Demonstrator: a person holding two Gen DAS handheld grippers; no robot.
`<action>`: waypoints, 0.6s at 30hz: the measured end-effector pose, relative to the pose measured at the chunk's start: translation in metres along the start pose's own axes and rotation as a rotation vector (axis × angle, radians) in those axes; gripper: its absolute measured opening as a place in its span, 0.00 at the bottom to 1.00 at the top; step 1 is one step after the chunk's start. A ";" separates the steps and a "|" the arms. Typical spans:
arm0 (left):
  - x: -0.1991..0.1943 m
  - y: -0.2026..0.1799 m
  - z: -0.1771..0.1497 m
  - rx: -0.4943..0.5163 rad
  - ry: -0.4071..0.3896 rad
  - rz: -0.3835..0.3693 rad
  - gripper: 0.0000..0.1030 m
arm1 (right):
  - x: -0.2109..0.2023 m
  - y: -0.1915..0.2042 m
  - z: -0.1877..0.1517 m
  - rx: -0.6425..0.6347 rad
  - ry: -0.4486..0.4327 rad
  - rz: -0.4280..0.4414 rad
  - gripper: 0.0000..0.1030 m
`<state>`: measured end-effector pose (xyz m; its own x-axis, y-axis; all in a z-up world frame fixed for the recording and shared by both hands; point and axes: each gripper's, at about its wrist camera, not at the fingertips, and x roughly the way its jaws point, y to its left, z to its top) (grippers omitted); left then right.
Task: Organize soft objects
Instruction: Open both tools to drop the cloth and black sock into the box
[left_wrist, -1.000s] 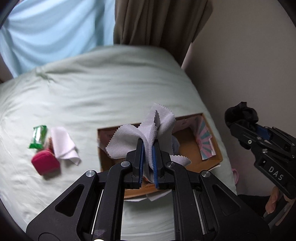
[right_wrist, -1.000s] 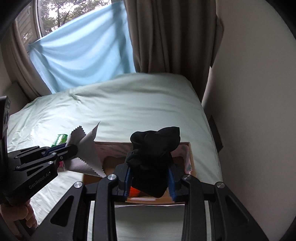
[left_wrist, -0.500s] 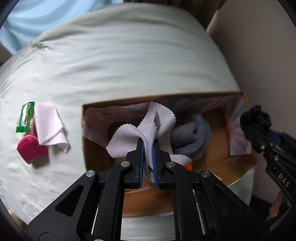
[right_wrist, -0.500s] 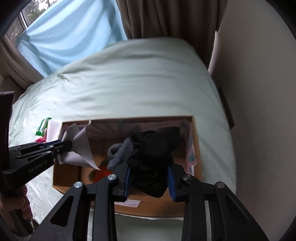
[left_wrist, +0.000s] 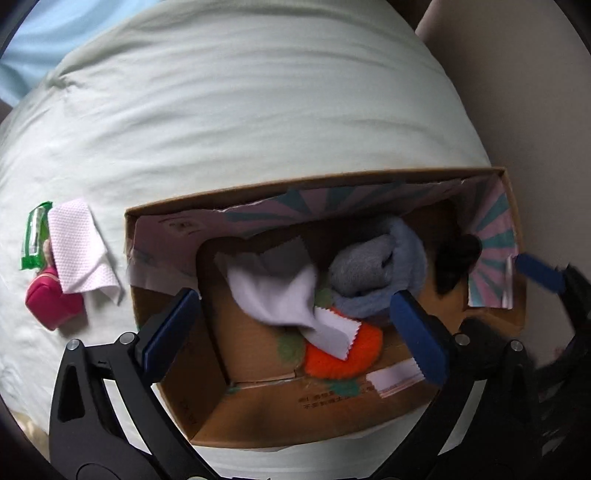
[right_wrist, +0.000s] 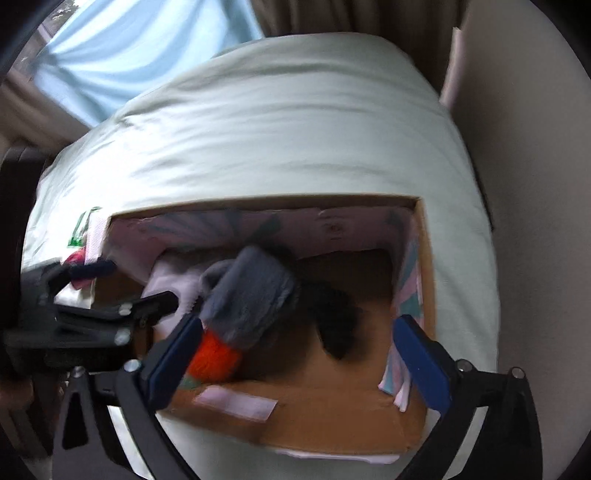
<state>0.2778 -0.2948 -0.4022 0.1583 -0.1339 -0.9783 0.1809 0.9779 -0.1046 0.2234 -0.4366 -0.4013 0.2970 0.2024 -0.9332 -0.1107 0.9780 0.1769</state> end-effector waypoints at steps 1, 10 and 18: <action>-0.001 -0.001 0.001 0.002 -0.001 0.006 1.00 | 0.002 0.003 -0.005 -0.026 0.013 -0.014 1.00; -0.009 -0.005 0.001 0.016 0.001 0.013 1.00 | 0.005 0.012 -0.024 -0.063 0.009 -0.008 1.00; -0.035 -0.006 -0.007 0.011 -0.033 0.016 1.00 | -0.019 0.015 -0.024 -0.063 -0.028 -0.006 1.00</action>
<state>0.2648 -0.2952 -0.3687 0.1930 -0.1233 -0.9734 0.1889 0.9782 -0.0864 0.1934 -0.4274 -0.3883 0.3239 0.1982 -0.9251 -0.1679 0.9743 0.1500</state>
